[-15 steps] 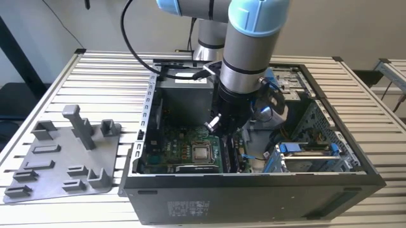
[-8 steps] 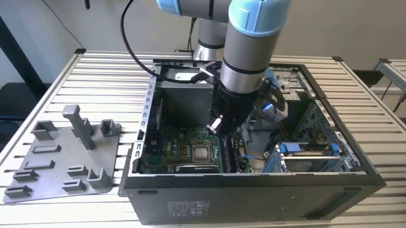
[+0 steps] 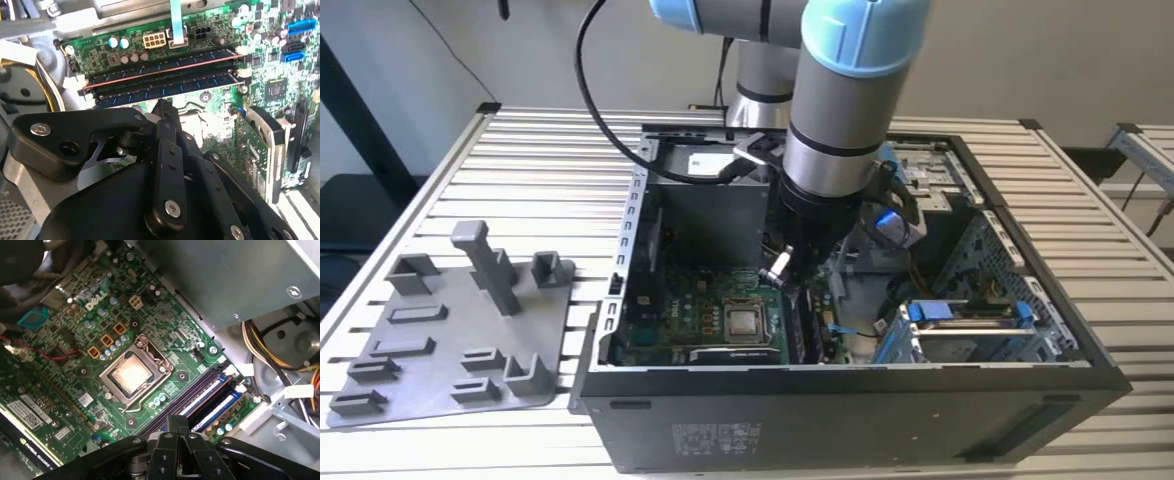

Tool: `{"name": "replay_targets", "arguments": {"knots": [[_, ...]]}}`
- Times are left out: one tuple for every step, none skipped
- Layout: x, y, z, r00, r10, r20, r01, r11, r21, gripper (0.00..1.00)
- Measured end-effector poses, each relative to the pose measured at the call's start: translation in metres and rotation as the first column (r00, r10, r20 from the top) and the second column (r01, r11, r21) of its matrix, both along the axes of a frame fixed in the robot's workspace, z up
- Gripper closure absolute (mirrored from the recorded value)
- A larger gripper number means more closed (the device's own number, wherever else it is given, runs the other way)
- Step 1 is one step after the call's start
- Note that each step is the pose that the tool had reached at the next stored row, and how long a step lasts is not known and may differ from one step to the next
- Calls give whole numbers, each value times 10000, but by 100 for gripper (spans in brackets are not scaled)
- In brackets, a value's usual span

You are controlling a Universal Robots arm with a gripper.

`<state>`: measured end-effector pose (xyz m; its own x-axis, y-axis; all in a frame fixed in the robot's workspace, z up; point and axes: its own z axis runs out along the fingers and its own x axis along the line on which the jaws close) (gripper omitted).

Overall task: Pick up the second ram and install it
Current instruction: 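Press down the second ram until it locks into place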

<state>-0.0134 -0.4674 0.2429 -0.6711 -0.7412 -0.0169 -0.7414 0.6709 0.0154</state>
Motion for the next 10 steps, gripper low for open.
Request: {"name": "replay_targets", "arguments": {"knots": [[0, 0, 0, 9998, 180, 0, -180, 9998, 1, 89], [0, 0, 0, 9994, 359, 0, -359, 9994, 0, 89], [0, 0, 0, 9985, 543, 0, -543, 9985, 0, 89], [0, 0, -1, 9974, 725, 0, -725, 9974, 0, 89], [0, 0, -1, 9959, 902, 0, -902, 9959, 0, 89], [0, 0, -2, 9941, 1088, 0, -1088, 9941, 0, 89], [0, 0, -3, 9920, 1266, 0, -1266, 9920, 0, 89], [0, 0, -4, 9891, 1471, 0, -1471, 9891, 0, 89], [0, 0, -5, 9863, 1650, 0, -1650, 9863, 0, 89], [0, 0, -5, 9832, 1825, 0, -1825, 9832, 0, 89]]}}
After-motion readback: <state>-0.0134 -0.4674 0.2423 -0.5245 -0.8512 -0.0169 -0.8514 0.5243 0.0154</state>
